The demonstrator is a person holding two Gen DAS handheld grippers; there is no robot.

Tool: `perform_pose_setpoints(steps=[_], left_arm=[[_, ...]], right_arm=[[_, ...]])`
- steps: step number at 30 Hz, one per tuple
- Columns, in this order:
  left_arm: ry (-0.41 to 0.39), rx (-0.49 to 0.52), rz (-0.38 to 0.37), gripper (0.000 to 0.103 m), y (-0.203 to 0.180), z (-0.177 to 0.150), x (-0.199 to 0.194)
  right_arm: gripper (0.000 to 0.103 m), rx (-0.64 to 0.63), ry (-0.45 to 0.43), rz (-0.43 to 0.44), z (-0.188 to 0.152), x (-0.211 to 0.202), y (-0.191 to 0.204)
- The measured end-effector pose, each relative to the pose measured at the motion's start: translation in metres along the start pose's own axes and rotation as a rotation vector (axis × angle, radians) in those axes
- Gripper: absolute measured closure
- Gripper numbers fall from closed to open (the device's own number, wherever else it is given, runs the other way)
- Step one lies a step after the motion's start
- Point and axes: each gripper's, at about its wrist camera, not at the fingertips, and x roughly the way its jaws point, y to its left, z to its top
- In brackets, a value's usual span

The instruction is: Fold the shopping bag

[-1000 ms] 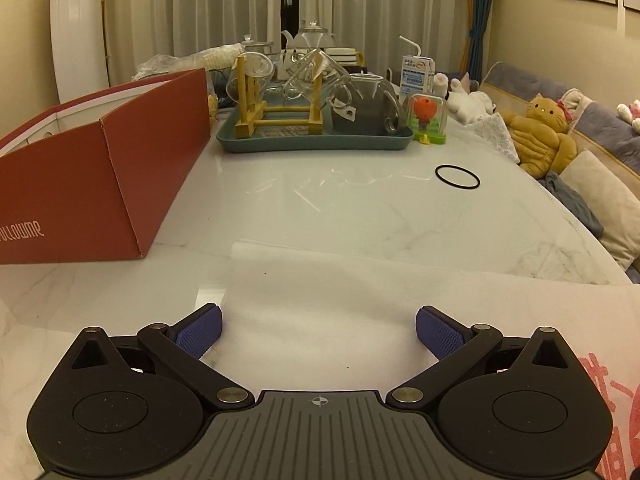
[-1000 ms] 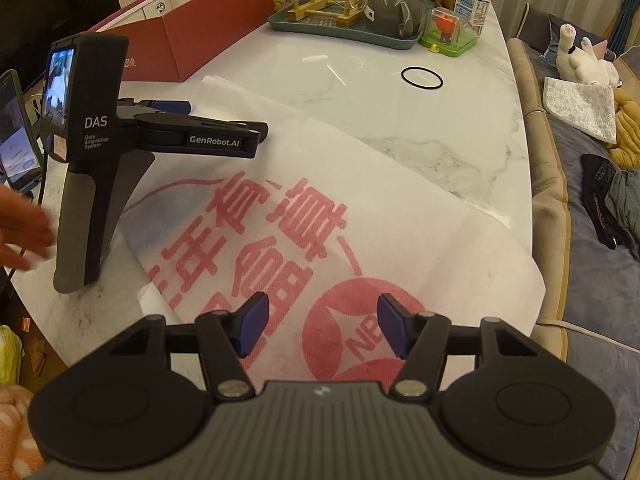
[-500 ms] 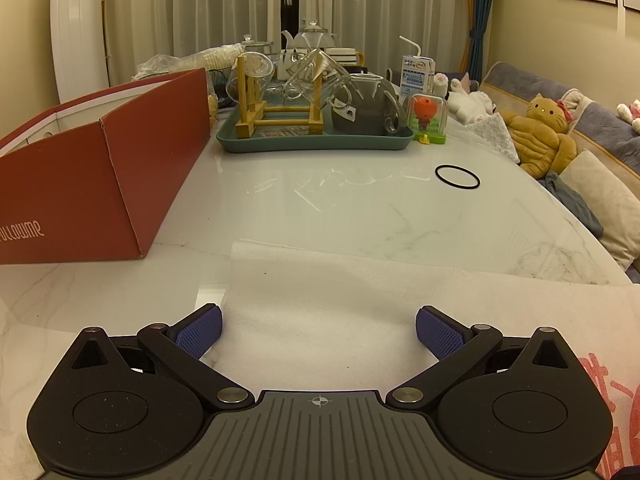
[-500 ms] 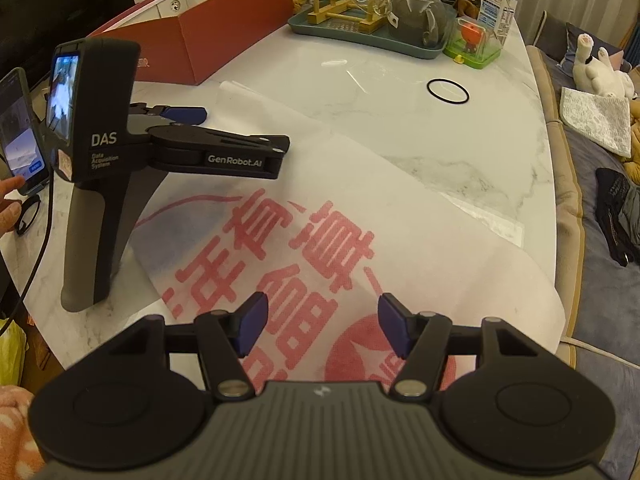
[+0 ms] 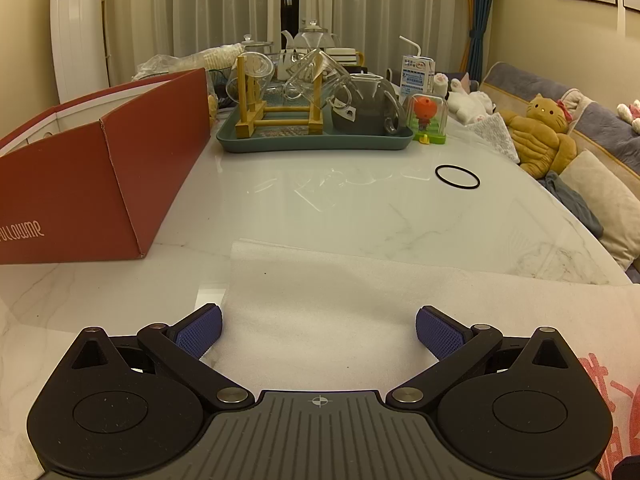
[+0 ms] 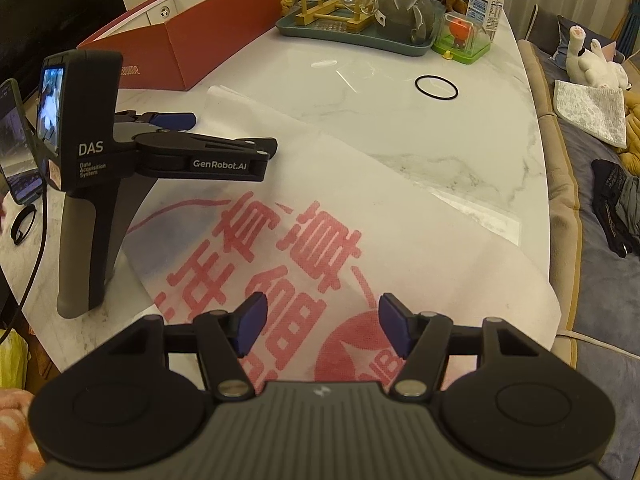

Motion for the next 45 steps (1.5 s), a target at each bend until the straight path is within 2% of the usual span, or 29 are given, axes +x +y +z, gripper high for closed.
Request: perform_pose_setpoints(steps=[6, 12, 19, 21, 23, 24, 26, 27, 29, 31, 36, 39, 41, 42, 43, 44, 45], left_arm=[[0.0, 0.0, 0.0, 0.0, 0.0, 0.0, 0.0], [0.0, -0.016, 0.02, 0.0, -0.002, 0.0, -0.001], [0.0, -0.008, 0.011, 0.0, -0.003, 0.004, 0.004], [0.042, 0.003, 0.0, 0.0, -0.002, 0.009, 0.002], [0.074, -0.005, 0.012, 0.0, 0.0, 0.013, -0.012], [0.062, -0.014, 0.02, 0.0, 0.002, 0.014, -0.025], [0.049, -0.005, -0.02, 0.0, 0.005, 0.014, -0.053], [0.064, 0.006, -0.057, 0.0, 0.006, 0.014, -0.065], [0.155, 0.032, -0.143, 0.0, 0.006, 0.009, -0.084], [0.228, 0.047, -0.176, 0.0, 0.001, 0.0, -0.097], [0.396, -0.002, -0.138, 0.0, -0.013, -0.013, -0.091], [0.459, -0.01, -0.128, 0.0, -0.02, -0.017, -0.081], [0.478, -0.006, -0.102, 0.0, -0.023, -0.021, -0.075], [0.473, -0.005, -0.088, 0.0, -0.024, -0.02, -0.074], [0.469, -0.001, -0.077, 0.0, -0.025, -0.02, -0.072], [0.465, 0.006, -0.069, 0.0, -0.027, -0.019, -0.07], [0.46, 0.017, -0.058, 0.0, -0.028, -0.018, -0.068]], right_arm=[[0.041, -0.015, -0.01, -0.017, 0.002, 0.002, -0.003], [0.041, -0.008, -0.015, -0.075, 0.002, -0.002, -0.03], [0.041, -0.011, -0.003, -0.069, -0.009, -0.01, -0.035], [0.041, -0.012, -0.001, -0.062, -0.012, -0.01, -0.033], [0.041, -0.013, -0.005, -0.057, -0.014, -0.01, -0.032], [0.041, -0.016, -0.011, -0.055, -0.014, -0.012, -0.032], [0.041, -0.025, -0.022, -0.054, -0.013, -0.013, -0.035], [0.041, -0.029, -0.026, -0.054, -0.013, -0.014, -0.037], [0.041, -0.04, -0.027, -0.06, -0.01, -0.012, -0.043], [0.041, -0.052, -0.028, -0.064, -0.006, -0.009, -0.048], [0.039, -0.161, -0.02, -0.006, 0.005, 0.007, -0.045], [0.032, -0.263, -0.01, 0.008, 0.013, 0.02, -0.041], [0.022, -0.284, 0.0, 0.014, 0.017, 0.029, -0.046], [0.023, -0.26, 0.008, 0.041, 0.018, 0.031, -0.05], [0.033, -0.235, 0.017, 0.062, 0.02, 0.031, -0.052], [0.058, -0.229, 0.017, 0.064, 0.021, 0.028, -0.051], [0.077, -0.229, 0.022, 0.059, 0.021, 0.026, -0.047]])
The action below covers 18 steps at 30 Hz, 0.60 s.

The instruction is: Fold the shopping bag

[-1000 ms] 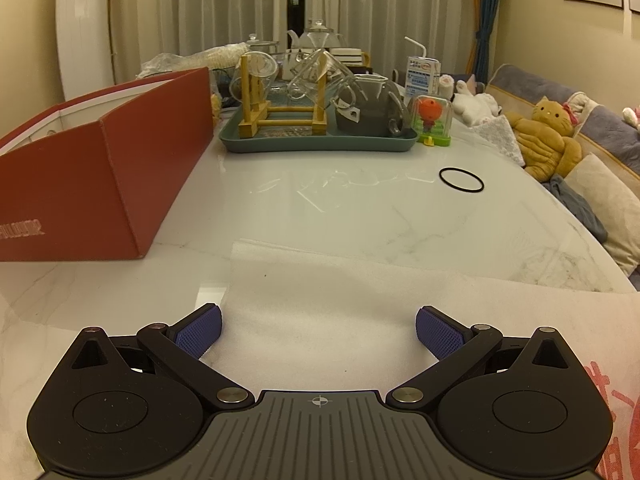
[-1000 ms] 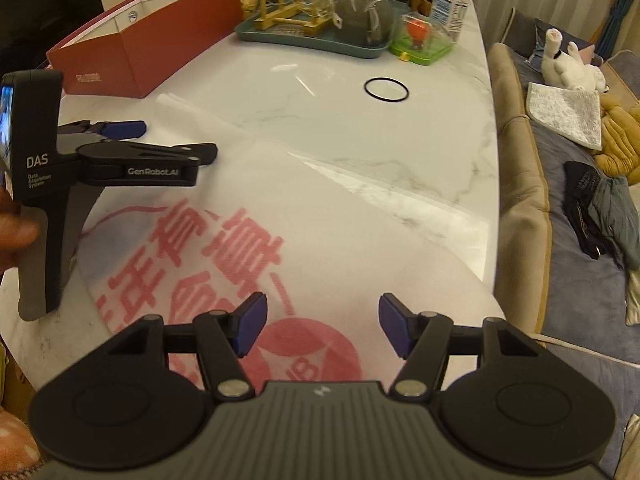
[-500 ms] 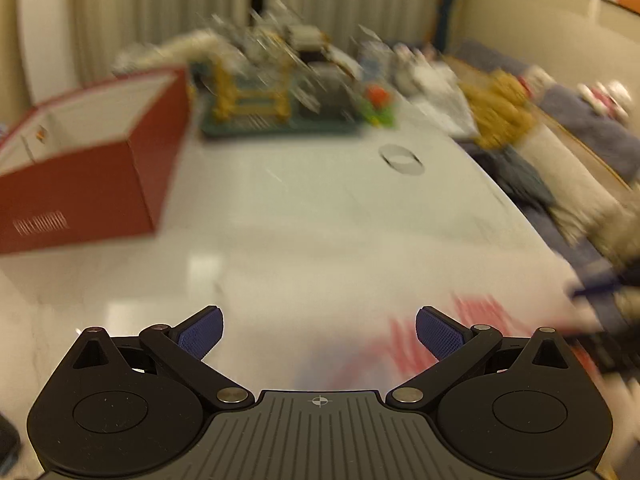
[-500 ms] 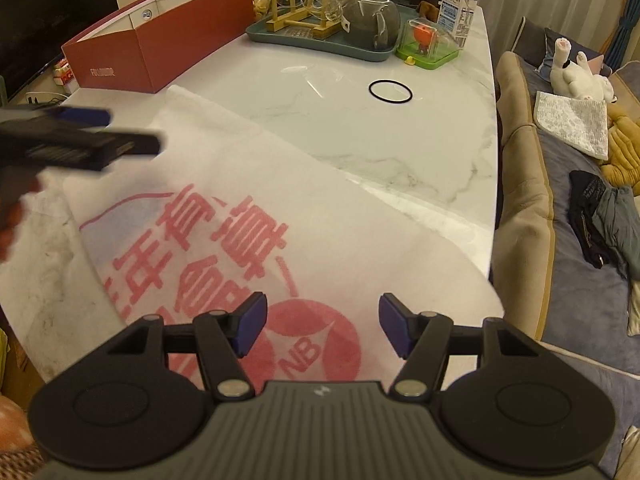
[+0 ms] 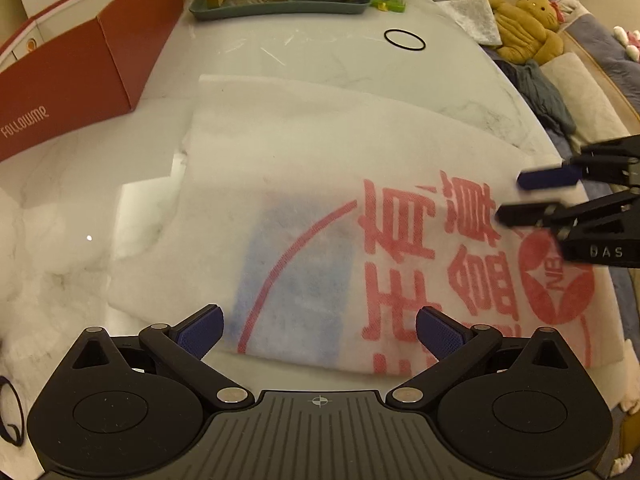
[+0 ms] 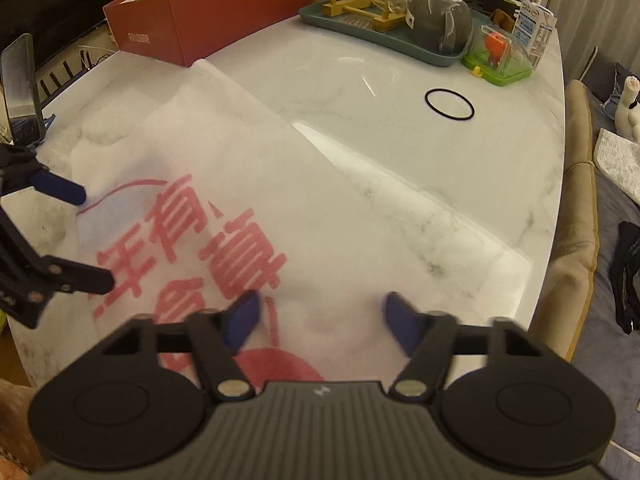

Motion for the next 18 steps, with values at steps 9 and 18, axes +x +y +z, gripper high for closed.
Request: perform_pose_setpoints(steps=[9, 18], left_arm=[[-0.039, 0.034, 0.034, 0.0, 0.003, 0.029, 0.015], [-0.038, 0.044, -0.019, 0.0, 0.0, 0.032, 0.005]], right_arm=[[0.103, 0.063, 0.06, 0.08, -0.008, -0.014, 0.022], [0.03, -0.022, -0.023, -0.034, 0.013, -0.016, -0.021]])
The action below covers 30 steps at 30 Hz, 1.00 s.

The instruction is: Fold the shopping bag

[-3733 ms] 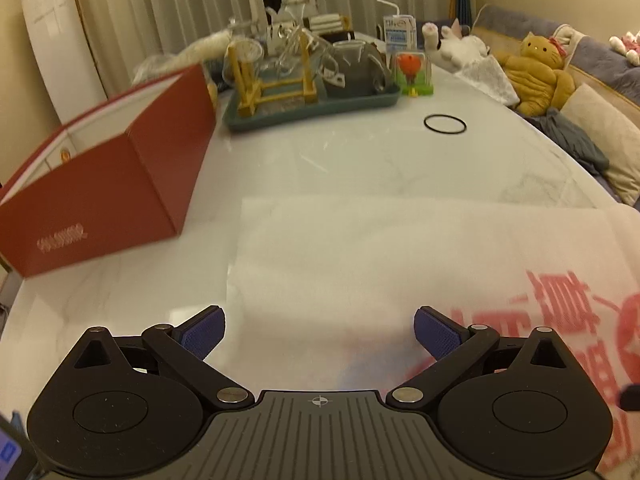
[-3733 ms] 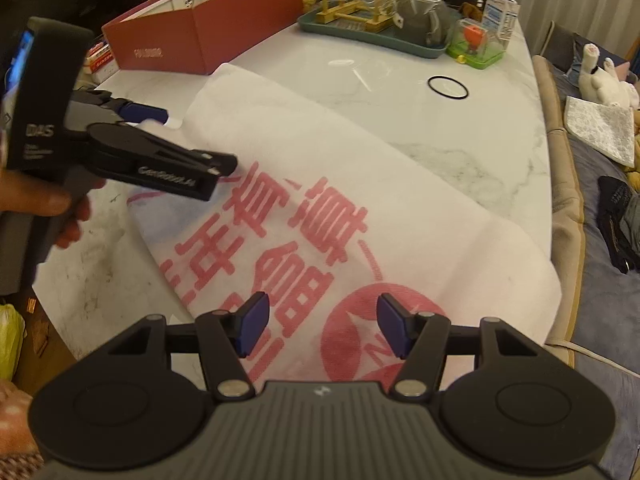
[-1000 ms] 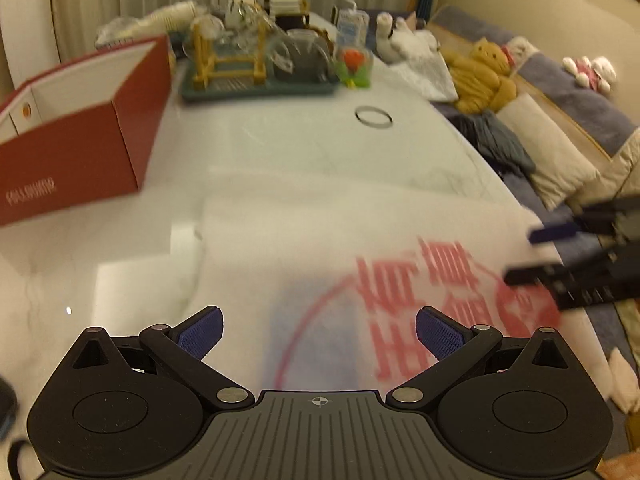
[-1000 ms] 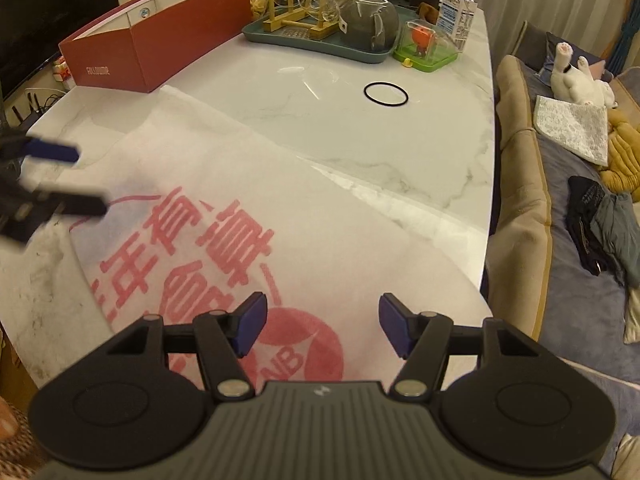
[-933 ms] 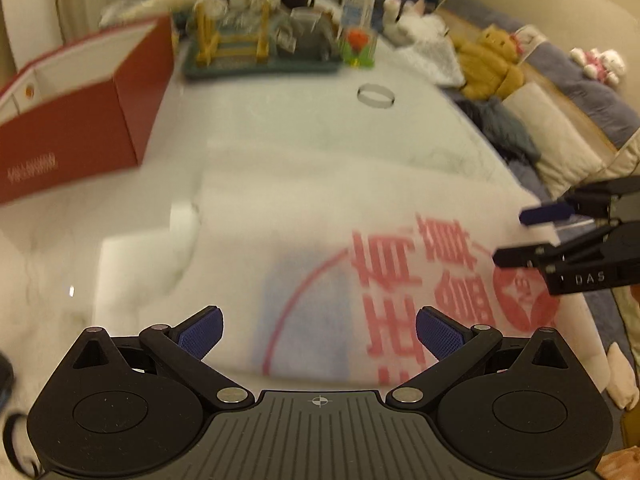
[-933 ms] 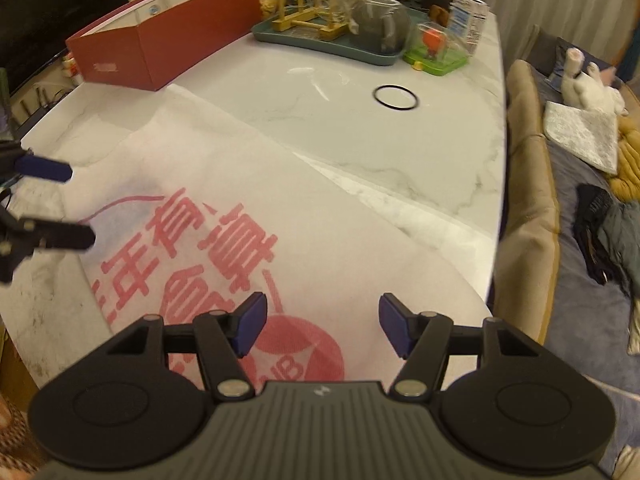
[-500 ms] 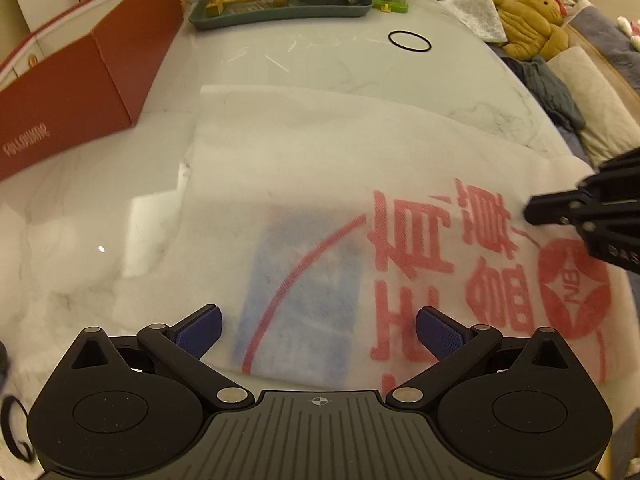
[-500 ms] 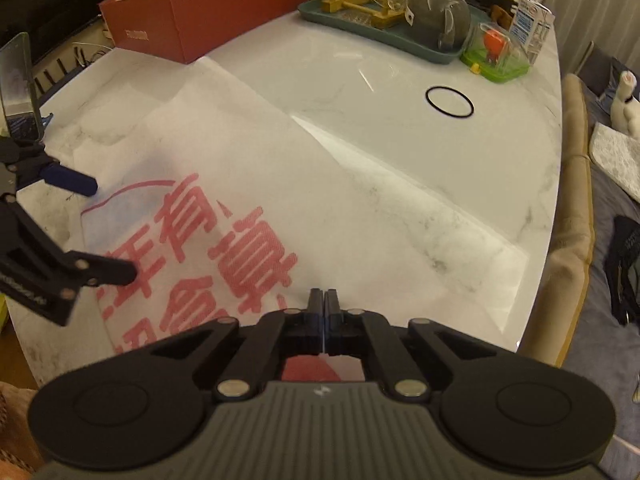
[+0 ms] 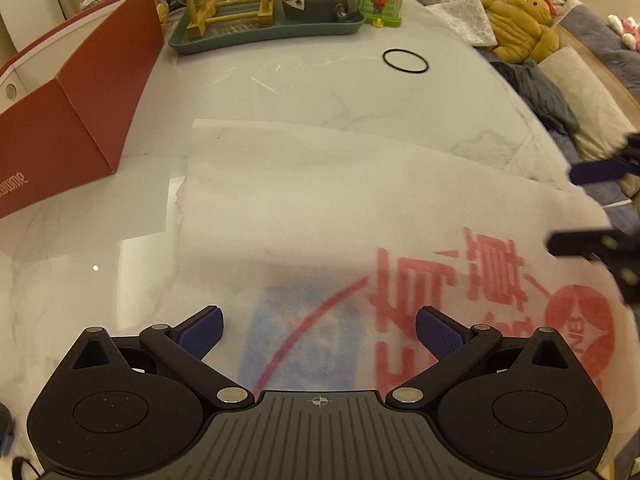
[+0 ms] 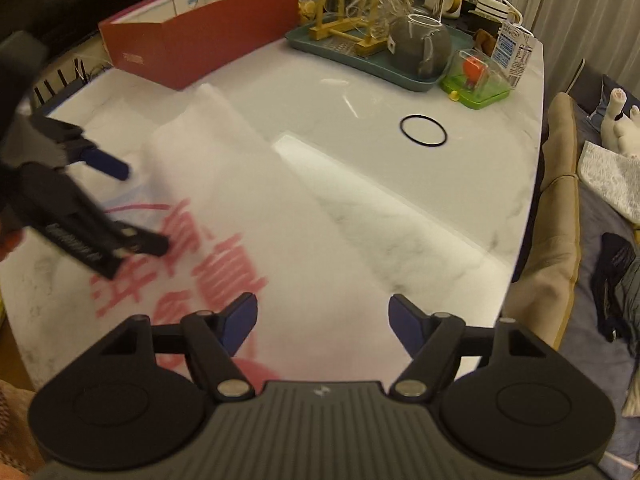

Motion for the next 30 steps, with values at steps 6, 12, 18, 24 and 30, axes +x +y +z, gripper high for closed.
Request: perform_pose_setpoints(steps=[6, 12, 18, 24, 30], left_arm=[[-0.017, -0.025, -0.065, 0.0, -0.007, -0.019, -0.03], [-0.015, -0.054, -0.08, 0.0, -0.006, -0.024, -0.029], [-0.027, -0.008, -0.071, 0.0, -0.016, -0.006, -0.015], [-0.093, 0.007, -0.14, 0.0, -0.025, 0.009, -0.031], [-0.201, -0.192, -0.402, 0.0, 0.011, 0.009, -0.078]], right_arm=[[0.041, -0.075, 0.075, 0.097, 0.016, 0.037, -0.011], [0.101, 0.117, 0.097, 0.105, 0.018, 0.03, -0.013], [0.101, 0.86, 0.022, 0.034, -0.046, -0.002, -0.079], [0.1, 0.804, -0.161, -0.033, -0.087, -0.06, -0.051], [0.099, 0.534, -0.287, -0.059, -0.043, -0.103, 0.002]])
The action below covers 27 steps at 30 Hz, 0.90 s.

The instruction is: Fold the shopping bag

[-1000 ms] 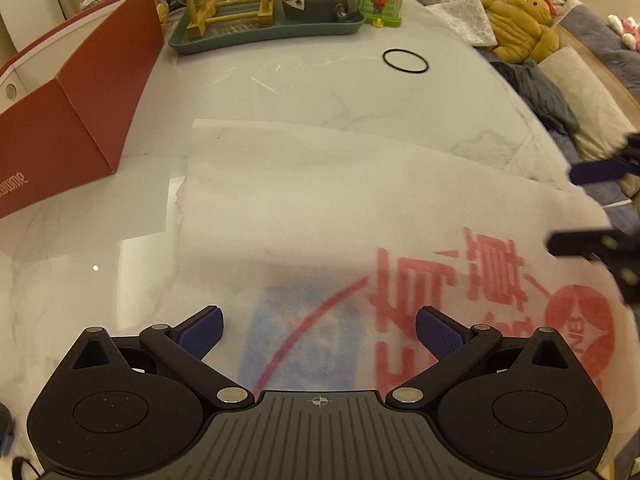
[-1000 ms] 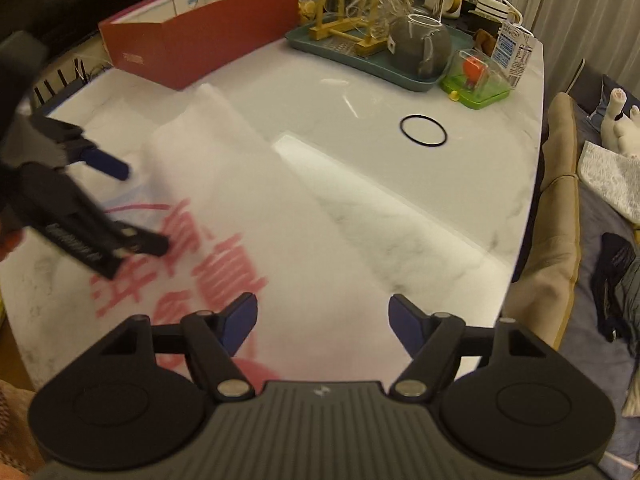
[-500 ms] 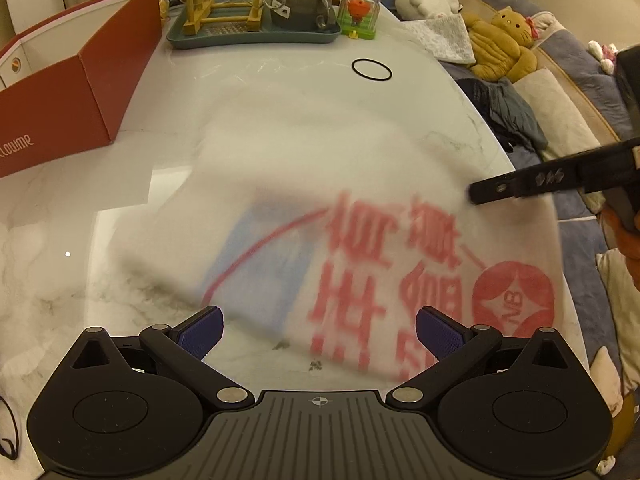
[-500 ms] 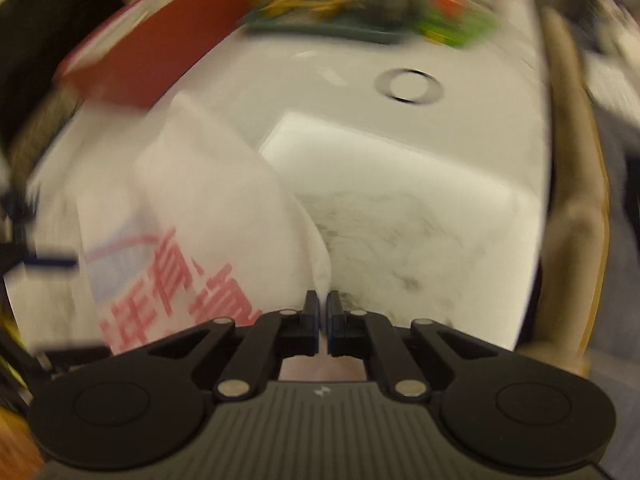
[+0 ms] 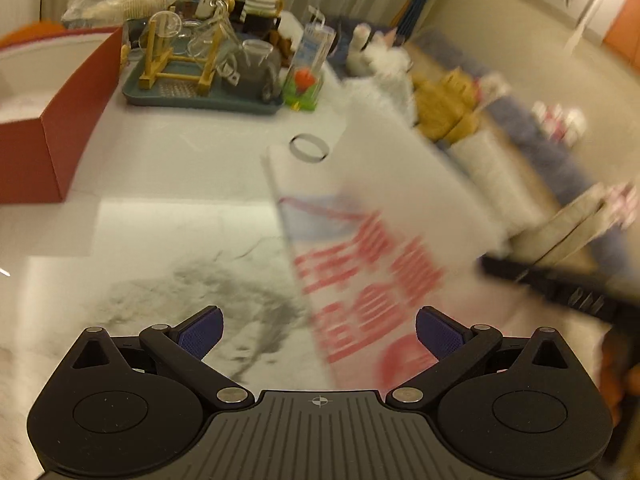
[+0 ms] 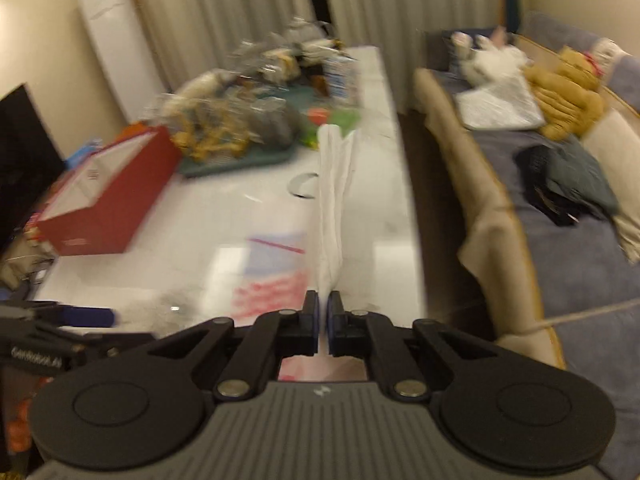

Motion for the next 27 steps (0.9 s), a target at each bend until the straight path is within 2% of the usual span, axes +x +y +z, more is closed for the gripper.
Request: perform_pose_setpoints(steps=[2, 5, 7, 9, 11, 12, 13, 14, 15, 17, 19, 21, 23, 25, 27], left_arm=[[-0.059, -0.077, -0.051, 0.0, 0.011, 0.005, -0.023], [-0.131, -0.133, -0.028, 0.0, 0.029, 0.009, -0.052], [-0.138, -0.161, -0.016, 0.0, 0.04, 0.012, -0.062], [-0.098, -0.198, -0.039, 0.0, 0.051, 0.01, -0.059], [-0.06, -0.248, -0.08, 0.0, 0.063, 0.002, -0.049], [-0.042, -0.249, -0.067, 0.0, 0.065, -0.002, -0.042], [-0.026, -0.23, -0.016, 0.0, 0.065, -0.006, -0.035], [-0.015, -0.204, 0.049, 0.0, 0.064, -0.011, -0.029], [-0.011, -0.182, 0.099, 0.0, 0.063, -0.014, -0.026], [-0.014, -0.161, 0.127, 0.0, 0.065, -0.021, -0.026], [-0.008, -0.153, 0.139, 0.0, 0.07, -0.028, -0.028], [0.02, -0.155, 0.145, 0.0, 0.075, -0.034, -0.027], [0.043, -0.156, 0.153, 0.0, 0.078, -0.039, -0.024], [0.058, -0.134, 0.171, 0.0, 0.076, -0.042, -0.019], [0.077, -0.047, 0.249, 0.0, 0.068, -0.044, -0.005]], right_arm=[[0.099, -0.056, 0.011, 0.062, 0.007, -0.006, 0.025], [0.097, -0.165, 0.034, 0.146, 0.005, -0.001, 0.063], [0.097, -0.21, 0.052, 0.187, 0.001, 0.008, 0.084], [0.096, -0.244, 0.071, 0.229, -0.004, 0.017, 0.104], [0.083, -0.286, 0.097, 0.311, -0.01, 0.024, 0.121], [0.076, -0.319, 0.105, 0.344, -0.013, 0.025, 0.129], [0.054, -0.351, 0.112, 0.371, -0.016, 0.026, 0.135], [0.041, -0.372, 0.114, 0.387, -0.018, 0.025, 0.139], [0.041, -0.384, 0.116, 0.392, -0.019, 0.023, 0.14], [0.041, -0.407, 0.135, 0.364, -0.022, 0.021, 0.135], [0.042, -0.423, 0.145, 0.301, -0.025, 0.019, 0.123], [0.049, -0.392, 0.18, 0.273, -0.03, 0.02, 0.104], [0.078, -0.354, 0.218, 0.243, -0.036, 0.024, 0.088], [0.094, -0.332, 0.241, 0.184, -0.04, 0.029, 0.075], [0.094, -0.266, 0.254, 0.16, -0.044, 0.033, 0.06]])
